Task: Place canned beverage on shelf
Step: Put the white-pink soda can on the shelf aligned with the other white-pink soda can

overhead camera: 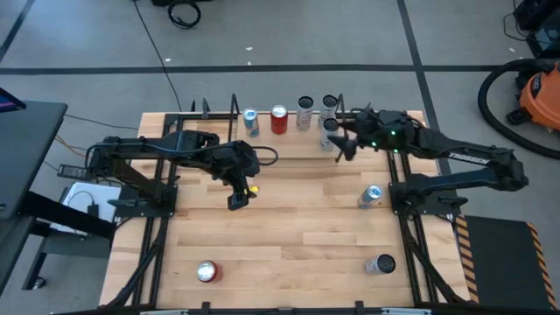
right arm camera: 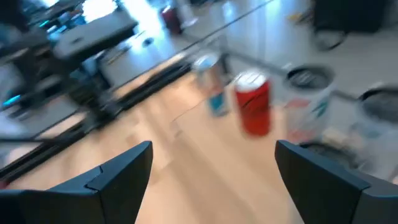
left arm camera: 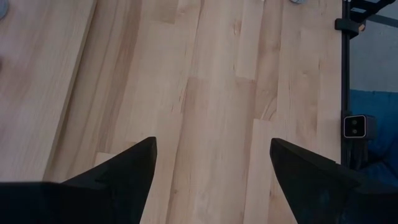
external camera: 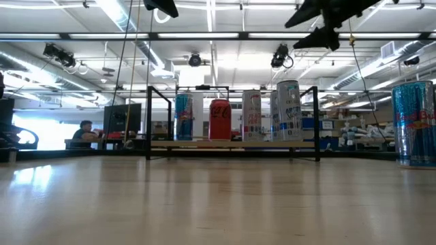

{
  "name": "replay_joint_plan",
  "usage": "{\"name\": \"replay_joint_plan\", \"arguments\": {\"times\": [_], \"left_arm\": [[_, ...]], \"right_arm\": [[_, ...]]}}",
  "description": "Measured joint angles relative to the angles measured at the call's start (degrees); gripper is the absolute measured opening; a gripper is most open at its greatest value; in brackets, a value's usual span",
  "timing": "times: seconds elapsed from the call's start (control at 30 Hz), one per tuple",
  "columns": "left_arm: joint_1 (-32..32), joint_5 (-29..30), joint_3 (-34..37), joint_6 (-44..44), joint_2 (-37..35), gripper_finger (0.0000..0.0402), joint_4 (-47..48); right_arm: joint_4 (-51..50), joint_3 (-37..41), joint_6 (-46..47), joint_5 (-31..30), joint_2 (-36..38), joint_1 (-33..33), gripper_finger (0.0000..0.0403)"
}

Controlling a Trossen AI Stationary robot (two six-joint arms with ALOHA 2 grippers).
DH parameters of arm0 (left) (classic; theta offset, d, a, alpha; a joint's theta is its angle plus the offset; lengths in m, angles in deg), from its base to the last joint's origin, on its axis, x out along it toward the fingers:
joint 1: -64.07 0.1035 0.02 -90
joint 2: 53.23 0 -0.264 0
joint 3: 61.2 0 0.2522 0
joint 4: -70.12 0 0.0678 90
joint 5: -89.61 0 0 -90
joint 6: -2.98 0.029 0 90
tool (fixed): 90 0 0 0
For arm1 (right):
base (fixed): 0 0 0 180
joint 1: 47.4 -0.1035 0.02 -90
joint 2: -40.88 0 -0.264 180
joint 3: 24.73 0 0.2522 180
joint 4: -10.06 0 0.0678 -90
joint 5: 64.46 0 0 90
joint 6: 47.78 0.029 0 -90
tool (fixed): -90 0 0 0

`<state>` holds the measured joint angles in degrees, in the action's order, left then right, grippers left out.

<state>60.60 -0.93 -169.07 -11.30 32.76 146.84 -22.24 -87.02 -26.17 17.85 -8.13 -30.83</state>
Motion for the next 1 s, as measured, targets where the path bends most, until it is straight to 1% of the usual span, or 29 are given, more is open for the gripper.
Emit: {"name": "replay_joint_plan", "arguments": {"times": [0.07,0.13,0.33,0.4,0.5,0.7,0.77,0.83,1.0], "left_arm": [[0.0,0.01,0.0,-0.02,0.0,0.0316,0.0],[0.0,0.0,0.0,-0.05,0.0,0.0316,0.0],[0.0,0.02,0.0,-0.07,0.0,0.0316,-0.04],[0.0,0.0,0.0,-0.07,0.0,0.0316,-0.04],[0.0,0.01,0.0,-0.07,0.0,0.0316,-0.07],[0.0,0.0,0.0,-0.07,0.0,0.0316,-0.07],[0.0,0.0,0.0,-0.05,0.0,0.0316,-0.06],[0.01,0.0,0.0,-0.24,0.0,0.0316,-0.07],[0.0,0.0,0.0,-2.83,0.0,0.0316,-0.22]], "right_arm": [[-3.56,0.0,1.85,3.14,1.73,-1.22,0.0348],[-6.29,0.0,3.32,4.91,3.25,-3.08,0.0348],[-9.38,0.0,7.29,5.38,6.06,-11.33,0.0348],[-9.4,0.0,8.53,4.25,6.42,-14.43,0.0348],[-9.62,0.0,9.59,0.79,6.49,-19.63,0.0348],[-13.61,0.0,11.59,-4.75,6.24,-29.87,0.0347],[-13.86,0.0,11.9,-5.07,6.1,-33.4,0.0347],[-14.26,0.0,11.93,-4.1,6.05,-36.87,0.0347],[-14.23,0.0,12.31,-3.18,6.05,-44.74,0.0347]]}}
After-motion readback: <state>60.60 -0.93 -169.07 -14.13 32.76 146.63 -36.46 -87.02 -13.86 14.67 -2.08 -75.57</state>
